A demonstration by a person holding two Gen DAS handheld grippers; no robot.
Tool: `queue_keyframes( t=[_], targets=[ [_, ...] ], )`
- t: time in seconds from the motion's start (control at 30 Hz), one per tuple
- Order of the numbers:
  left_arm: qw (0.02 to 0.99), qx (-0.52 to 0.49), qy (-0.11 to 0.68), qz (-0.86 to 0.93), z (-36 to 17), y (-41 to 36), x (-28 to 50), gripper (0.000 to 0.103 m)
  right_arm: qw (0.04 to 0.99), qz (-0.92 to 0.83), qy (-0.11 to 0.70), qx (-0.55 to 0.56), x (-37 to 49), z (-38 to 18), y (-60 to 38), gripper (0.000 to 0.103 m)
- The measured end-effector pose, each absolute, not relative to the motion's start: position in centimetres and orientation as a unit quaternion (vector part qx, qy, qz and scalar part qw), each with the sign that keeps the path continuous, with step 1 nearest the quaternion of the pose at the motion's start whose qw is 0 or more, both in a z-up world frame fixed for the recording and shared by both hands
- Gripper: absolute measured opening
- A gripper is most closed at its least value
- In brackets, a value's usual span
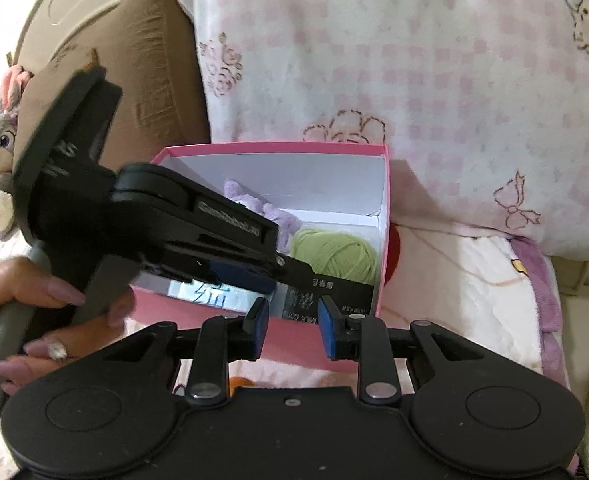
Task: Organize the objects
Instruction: 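Withdraw the left gripper from the box toward the orange sponge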
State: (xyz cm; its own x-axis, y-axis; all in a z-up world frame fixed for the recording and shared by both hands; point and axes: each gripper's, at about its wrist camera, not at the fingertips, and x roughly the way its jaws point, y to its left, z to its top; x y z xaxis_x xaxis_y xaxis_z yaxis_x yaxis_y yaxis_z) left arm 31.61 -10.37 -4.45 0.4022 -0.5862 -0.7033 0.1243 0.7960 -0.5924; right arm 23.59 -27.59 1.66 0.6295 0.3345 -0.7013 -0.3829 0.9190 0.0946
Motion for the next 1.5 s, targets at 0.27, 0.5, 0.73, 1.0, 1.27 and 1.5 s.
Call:
queue_keyframes(
  t=[0.27,0.5,0.73,1.0,1.27,1.5],
  targets=[
    [0.831,-0.129,0.487,-0.236,0.7,-8.1,25.9,0.044,0.898,0.231,0.371,-0.053,19.1,4.3,-26.3,0.038],
    [0.838,-0.101,0.482,-0.234,2.8,-4.8,21.4,0.054,0.896,0.255,0.358,-0.062,15.3,6.4,-25.5,0.050],
    [0.854,-0.101,0.461,-0.220,2.5,-3.3,17.4,0.062,0.894,0.268,0.353,-0.066,12.7,7.3,-25.7,0.055],
    [0.847,-0.088,0.474,-0.222,-0.1,-3.4,14.8,0.065,0.891,0.274,0.348,-0.100,10.8,5.7,-25.4,0.066],
    [0.850,-0.083,0.483,-0.193,-3.5,-2.9,14.2,0.069,0.884,0.289,0.349,-0.112,10.6,1.2,-25.0,0.069],
    [0.864,-0.103,0.458,-0.183,-6.2,-3.6,15.7,0.069,0.884,0.285,0.345,-0.137,12.9,-3.5,-24.4,0.069]
  ],
)
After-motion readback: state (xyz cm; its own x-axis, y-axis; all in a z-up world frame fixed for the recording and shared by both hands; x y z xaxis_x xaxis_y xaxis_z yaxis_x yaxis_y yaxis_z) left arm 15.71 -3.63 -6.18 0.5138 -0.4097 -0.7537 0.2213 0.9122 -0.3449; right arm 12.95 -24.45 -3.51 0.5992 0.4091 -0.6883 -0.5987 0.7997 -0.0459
